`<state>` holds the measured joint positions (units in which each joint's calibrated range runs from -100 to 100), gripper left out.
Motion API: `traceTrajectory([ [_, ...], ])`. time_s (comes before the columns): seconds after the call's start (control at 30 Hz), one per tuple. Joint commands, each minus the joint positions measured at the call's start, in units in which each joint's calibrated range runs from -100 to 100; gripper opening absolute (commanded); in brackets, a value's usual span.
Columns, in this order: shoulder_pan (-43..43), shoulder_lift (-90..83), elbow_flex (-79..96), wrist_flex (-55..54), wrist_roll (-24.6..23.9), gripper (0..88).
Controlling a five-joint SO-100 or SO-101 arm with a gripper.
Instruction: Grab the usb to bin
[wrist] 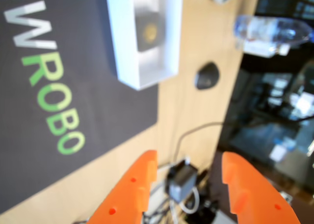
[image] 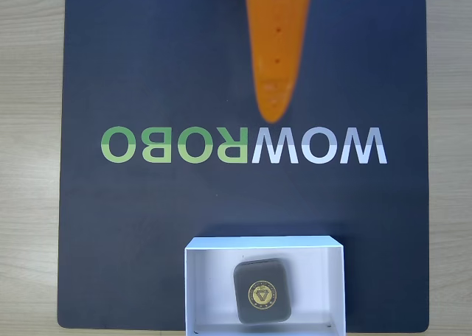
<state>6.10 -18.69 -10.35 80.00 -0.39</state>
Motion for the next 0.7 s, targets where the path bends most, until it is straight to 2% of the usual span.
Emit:
traceTrajectory([
  [0.0,-0.1,-8.9,7.6,0.1,0.2,13.8],
  [0.4,-5.4,-46.3,55.7,-0.9,0.0,13.8],
  [0.67,-6.4,-66.4,75.5,-1.2,0.2,13.7],
])
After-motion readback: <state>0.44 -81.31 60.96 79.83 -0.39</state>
